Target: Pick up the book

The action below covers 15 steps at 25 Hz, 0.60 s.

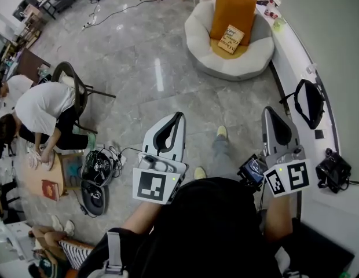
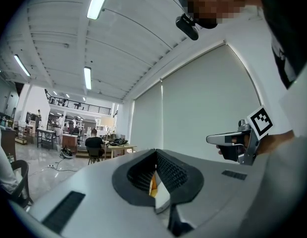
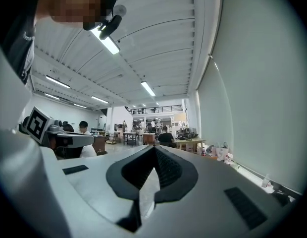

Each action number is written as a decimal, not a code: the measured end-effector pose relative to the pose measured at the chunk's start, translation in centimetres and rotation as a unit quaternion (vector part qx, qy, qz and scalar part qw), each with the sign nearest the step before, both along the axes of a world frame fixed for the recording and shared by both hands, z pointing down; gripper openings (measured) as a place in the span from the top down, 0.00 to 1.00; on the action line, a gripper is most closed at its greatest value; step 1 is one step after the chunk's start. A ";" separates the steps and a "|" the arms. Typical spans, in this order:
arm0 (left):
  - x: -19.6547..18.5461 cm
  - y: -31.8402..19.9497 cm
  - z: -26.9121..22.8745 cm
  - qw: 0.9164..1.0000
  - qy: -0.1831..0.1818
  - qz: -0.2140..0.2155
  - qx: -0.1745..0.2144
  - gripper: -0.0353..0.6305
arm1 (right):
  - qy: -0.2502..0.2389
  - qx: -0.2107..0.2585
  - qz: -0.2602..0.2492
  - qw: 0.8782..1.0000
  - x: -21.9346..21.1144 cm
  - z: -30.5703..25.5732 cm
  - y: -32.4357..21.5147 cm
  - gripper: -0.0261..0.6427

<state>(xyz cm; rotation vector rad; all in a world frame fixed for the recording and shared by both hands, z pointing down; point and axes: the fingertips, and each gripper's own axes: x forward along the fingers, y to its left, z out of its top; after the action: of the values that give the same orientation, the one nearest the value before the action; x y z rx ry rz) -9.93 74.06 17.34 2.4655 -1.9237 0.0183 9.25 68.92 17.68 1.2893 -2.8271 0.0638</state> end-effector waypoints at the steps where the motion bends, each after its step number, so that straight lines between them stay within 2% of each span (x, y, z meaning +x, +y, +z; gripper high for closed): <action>1: 0.0 -0.7 0.2 1.000 -0.002 -0.001 -0.004 0.93 | 0.000 0.000 0.000 1.000 0.0 0.1 -0.7 0.94; 7: 0.1 -4.8 -0.7 1.000 0.003 0.001 0.015 0.93 | 0.013 0.006 0.000 1.000 -0.2 0.2 -5.3 0.94; 15: 0.2 -10.5 1.4 1.000 0.003 0.006 -0.007 0.93 | 0.025 0.003 0.004 1.000 0.5 0.3 -11.1 0.94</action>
<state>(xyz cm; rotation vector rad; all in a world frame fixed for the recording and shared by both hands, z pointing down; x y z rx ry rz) -9.69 63.61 18.78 2.4657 -1.8989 0.0237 9.72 57.86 18.01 1.2839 -2.7832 0.0232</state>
